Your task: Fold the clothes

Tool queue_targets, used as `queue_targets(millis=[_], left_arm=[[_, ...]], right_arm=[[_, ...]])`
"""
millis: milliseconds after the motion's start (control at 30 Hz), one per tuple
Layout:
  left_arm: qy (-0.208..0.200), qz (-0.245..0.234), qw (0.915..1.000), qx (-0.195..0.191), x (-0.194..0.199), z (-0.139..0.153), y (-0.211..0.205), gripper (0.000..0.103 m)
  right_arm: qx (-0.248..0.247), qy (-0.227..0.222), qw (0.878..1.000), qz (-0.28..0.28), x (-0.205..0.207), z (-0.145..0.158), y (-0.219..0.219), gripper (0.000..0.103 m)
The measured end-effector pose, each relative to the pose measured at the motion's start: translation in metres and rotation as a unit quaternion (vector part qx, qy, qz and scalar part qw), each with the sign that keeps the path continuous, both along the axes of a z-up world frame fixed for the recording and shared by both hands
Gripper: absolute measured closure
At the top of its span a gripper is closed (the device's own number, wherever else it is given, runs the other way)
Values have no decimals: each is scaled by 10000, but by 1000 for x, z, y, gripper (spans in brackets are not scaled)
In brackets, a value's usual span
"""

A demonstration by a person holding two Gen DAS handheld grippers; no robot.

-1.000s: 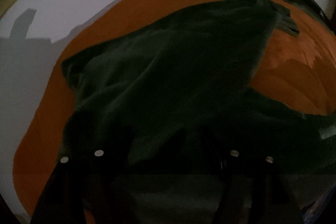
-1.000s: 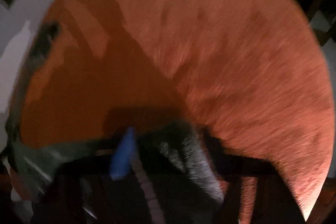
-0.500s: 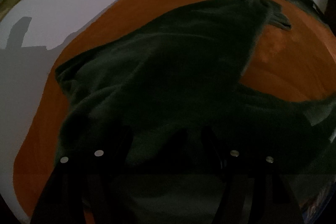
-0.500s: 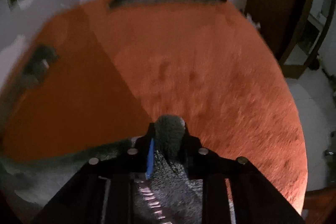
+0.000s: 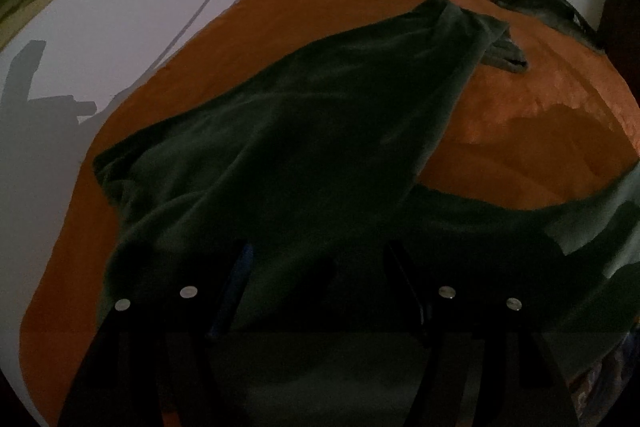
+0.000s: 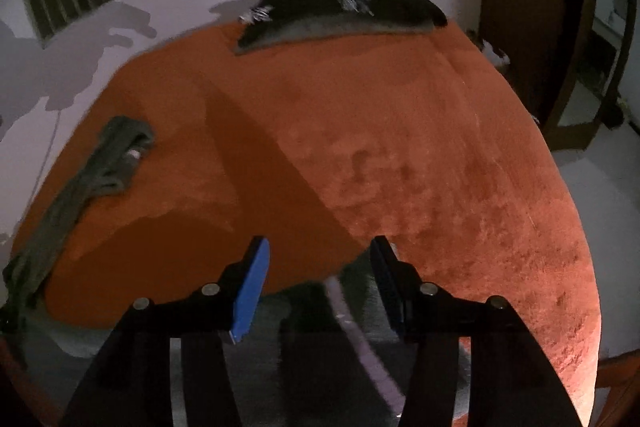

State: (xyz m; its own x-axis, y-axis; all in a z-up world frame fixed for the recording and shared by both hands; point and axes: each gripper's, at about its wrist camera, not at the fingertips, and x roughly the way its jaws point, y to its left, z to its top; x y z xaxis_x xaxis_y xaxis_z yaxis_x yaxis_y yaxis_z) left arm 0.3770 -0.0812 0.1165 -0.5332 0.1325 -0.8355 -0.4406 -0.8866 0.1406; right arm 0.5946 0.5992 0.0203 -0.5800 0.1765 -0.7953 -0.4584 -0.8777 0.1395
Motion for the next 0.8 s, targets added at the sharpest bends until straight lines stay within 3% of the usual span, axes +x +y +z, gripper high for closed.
queue_targets(millis=[267, 433, 633, 800], left_arm=[[130, -181, 9998, -1, -26, 16, 7, 34], [78, -132, 9994, 303, -66, 33, -8, 34], [-317, 86, 9987, 382, -135, 28, -27, 33], [-617, 675, 9939, 613, -196, 15, -87, 33]], right_arm=[[-173, 323, 9981, 489, -26, 27, -37, 36], [-940, 344, 9927, 665, -97, 27, -75, 34], [-1207, -195, 9914, 462, -214, -8, -105, 34], [-1694, -378, 9843, 316, -300, -59, -116, 34]])
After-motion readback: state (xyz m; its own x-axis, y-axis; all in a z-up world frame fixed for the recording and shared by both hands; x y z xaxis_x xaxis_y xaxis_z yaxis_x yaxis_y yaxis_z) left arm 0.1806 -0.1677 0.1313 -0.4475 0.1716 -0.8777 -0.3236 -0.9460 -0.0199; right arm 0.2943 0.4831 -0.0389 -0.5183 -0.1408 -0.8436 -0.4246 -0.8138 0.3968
